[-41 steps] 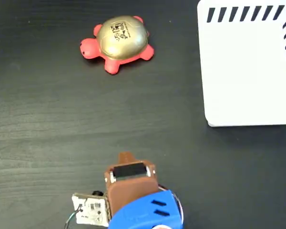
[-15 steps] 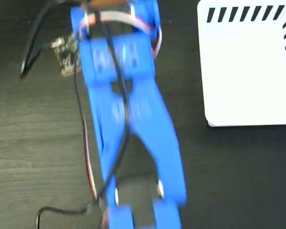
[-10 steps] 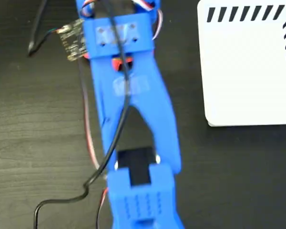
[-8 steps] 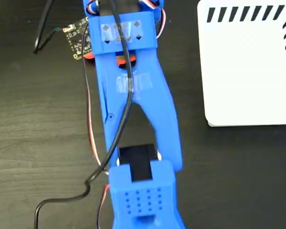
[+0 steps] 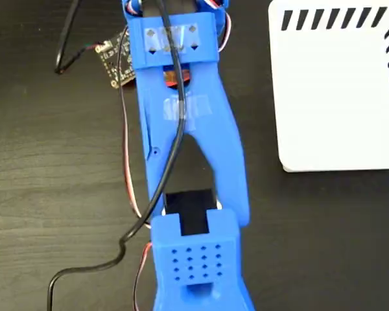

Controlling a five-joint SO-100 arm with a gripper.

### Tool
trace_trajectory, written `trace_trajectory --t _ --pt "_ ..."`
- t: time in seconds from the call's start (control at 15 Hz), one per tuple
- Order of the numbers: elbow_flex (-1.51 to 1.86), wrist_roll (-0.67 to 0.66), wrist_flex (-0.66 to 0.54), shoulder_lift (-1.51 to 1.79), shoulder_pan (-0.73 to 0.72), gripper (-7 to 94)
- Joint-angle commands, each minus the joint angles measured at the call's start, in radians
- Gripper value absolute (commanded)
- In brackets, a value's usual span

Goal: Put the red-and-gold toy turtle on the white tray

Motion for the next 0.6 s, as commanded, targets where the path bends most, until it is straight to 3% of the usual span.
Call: trace_trajectory --t 0.0,0.53 --pt "-0.046 -0.025 0.018 0.021 0.017 56" --pt "-0.147 -0.049 0.018 -0.152 0.028 59"
